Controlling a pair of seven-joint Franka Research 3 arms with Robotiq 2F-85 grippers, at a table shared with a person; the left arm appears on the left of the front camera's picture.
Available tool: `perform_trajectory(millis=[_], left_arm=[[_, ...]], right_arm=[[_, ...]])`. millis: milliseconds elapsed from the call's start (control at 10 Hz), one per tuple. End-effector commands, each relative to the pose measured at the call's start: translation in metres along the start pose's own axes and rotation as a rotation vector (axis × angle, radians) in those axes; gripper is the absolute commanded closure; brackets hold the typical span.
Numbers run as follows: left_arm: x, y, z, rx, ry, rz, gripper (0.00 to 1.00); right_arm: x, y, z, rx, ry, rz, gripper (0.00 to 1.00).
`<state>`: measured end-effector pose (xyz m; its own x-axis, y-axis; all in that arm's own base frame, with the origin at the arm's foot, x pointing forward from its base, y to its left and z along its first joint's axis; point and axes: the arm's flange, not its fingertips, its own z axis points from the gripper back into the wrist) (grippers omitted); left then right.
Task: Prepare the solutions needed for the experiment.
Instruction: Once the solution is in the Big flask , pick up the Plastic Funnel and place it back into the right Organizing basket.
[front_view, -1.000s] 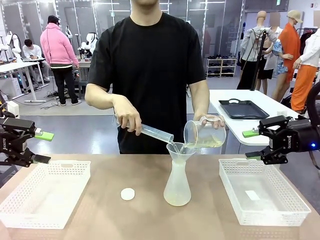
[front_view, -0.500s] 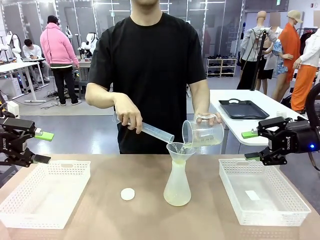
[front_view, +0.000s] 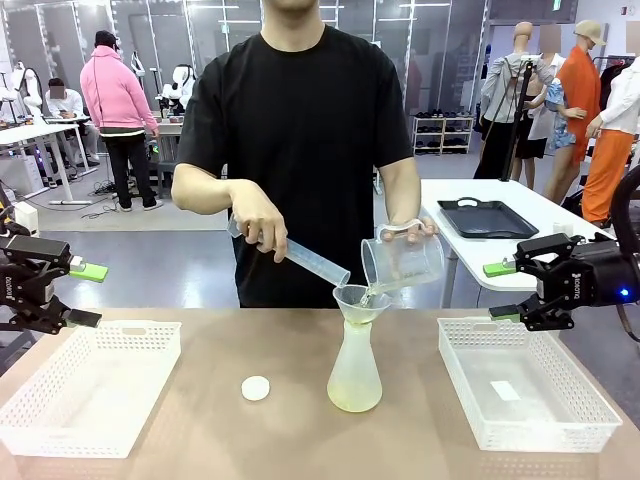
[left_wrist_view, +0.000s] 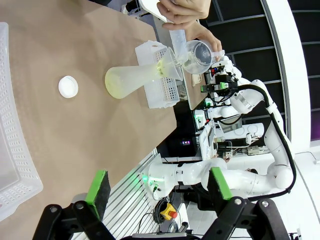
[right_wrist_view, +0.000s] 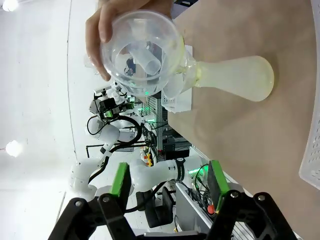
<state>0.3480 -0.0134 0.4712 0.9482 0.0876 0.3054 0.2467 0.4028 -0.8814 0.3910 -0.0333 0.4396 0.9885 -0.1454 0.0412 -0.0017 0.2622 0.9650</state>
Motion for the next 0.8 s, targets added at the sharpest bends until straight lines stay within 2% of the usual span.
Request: perform_trajectory(millis=[0, 700], left_arm=[[0.0022, -0.0032, -0.0014, -0.024, -0.008, 0.003, 0.0], [0.0022, -0.0032, -0.0014, -0.024, -0.008, 0.003, 0.0]], right_arm=[[0.0003, 0.002, 0.0017, 0.003, 0.006, 0.004, 0.22], [0.0003, 0.002, 0.0017, 0.003, 0.006, 0.004, 0.22]])
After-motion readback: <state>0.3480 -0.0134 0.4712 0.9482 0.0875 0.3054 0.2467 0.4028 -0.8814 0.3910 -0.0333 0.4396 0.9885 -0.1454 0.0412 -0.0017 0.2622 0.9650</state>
